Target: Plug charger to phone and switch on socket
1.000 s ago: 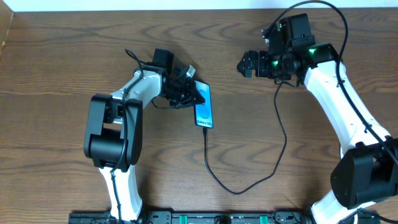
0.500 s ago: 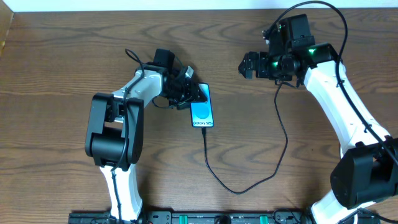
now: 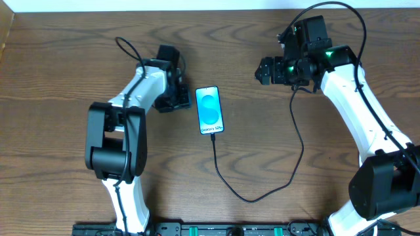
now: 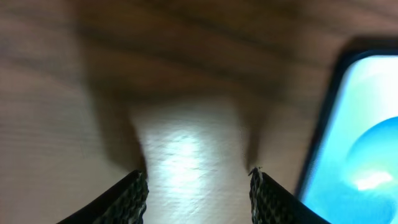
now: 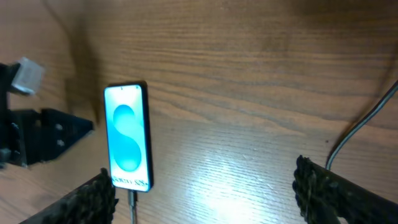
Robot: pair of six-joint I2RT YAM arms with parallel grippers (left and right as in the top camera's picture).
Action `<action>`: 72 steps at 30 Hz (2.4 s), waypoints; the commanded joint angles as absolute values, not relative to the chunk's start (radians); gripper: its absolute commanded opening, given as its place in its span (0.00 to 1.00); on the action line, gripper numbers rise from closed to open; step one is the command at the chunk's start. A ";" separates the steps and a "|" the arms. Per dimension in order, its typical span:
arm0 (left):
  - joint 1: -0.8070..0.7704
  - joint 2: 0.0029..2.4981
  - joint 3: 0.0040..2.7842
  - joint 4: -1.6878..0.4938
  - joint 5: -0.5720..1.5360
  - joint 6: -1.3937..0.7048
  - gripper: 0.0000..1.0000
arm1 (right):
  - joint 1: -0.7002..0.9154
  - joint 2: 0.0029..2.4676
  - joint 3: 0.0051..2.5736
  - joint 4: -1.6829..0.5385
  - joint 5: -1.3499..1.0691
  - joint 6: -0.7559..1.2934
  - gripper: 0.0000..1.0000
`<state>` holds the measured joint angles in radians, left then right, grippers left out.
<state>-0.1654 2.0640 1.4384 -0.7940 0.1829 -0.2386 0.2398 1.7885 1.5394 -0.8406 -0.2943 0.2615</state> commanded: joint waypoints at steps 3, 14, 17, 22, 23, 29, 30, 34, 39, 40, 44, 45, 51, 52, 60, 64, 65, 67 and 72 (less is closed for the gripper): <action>-0.139 1.748 1.517 -0.818 0.118 -0.211 0.55 | 0.214 1.771 1.555 -0.842 -0.290 0.245 0.41; -0.139 1.308 1.517 -0.854 0.119 -0.215 0.77 | -0.109 1.771 1.557 -0.891 -0.370 0.220 0.01; -0.139 1.300 1.516 -0.883 0.119 -0.215 0.88 | -0.228 1.771 1.557 -0.891 -0.373 0.216 0.01; -0.139 1.303 1.515 -0.883 0.119 -0.215 0.98 | -0.366 1.773 1.557 -0.881 -0.373 0.207 0.01; -0.139 1.303 1.515 -0.883 0.119 -0.215 0.98 | -0.382 1.774 1.556 -0.875 -0.372 0.199 0.01; -0.139 1.303 1.515 -0.883 0.119 -0.215 0.98 | -0.439 1.824 1.556 -0.866 -0.377 0.185 0.01; -0.139 1.303 1.515 -0.883 0.119 -0.215 0.98 | -0.440 1.836 1.556 -0.867 -0.376 0.184 0.01; -0.139 1.303 1.515 -0.883 0.119 -0.215 0.98 | -0.443 1.888 1.556 -0.840 -0.376 0.178 0.01; -0.139 1.303 1.515 -0.882 0.118 -0.215 0.98 | -0.462 1.969 1.556 -0.790 -0.377 0.178 0.01; -0.139 1.303 1.515 -0.882 0.119 -0.215 0.98 | -0.468 1.987 1.556 -0.774 -0.377 0.178 0.01; -0.139 1.303 1.515 -0.882 0.119 -0.215 0.98 | -0.482 2.029 1.556 -0.724 -0.380 0.177 0.01; -0.139 1.303 1.515 -0.882 0.119 -0.215 0.98 | -0.485 2.035 1.556 -0.718 -0.380 0.177 0.01; -0.139 1.303 1.515 -0.882 0.119 -0.215 0.98 | -0.487 2.085 1.556 -0.646 -0.381 0.178 0.01; -0.139 1.303 1.515 -0.882 0.119 -0.215 0.99 | -0.487 2.095 1.556 -0.637 -0.385 0.178 0.01; -0.139 1.303 1.515 -0.883 0.119 -0.215 0.99 | -0.484 2.133 1.556 -0.575 -0.411 0.178 0.01; -0.139 1.303 1.515 -0.883 0.119 -0.215 0.99 | -0.484 2.134 1.556 -0.568 -0.411 0.178 0.01; -0.139 1.303 1.515 -0.882 0.119 -0.215 0.99 | -0.482 2.134 1.556 -0.569 -0.412 0.178 0.01; -0.139 1.303 1.515 -0.882 0.119 -0.215 0.99 | -0.480 2.134 1.556 -0.569 -0.412 0.178 0.01; -0.139 1.303 1.515 -0.882 0.119 -0.215 0.99 | -0.457 2.135 1.555 -0.569 -0.410 0.178 0.01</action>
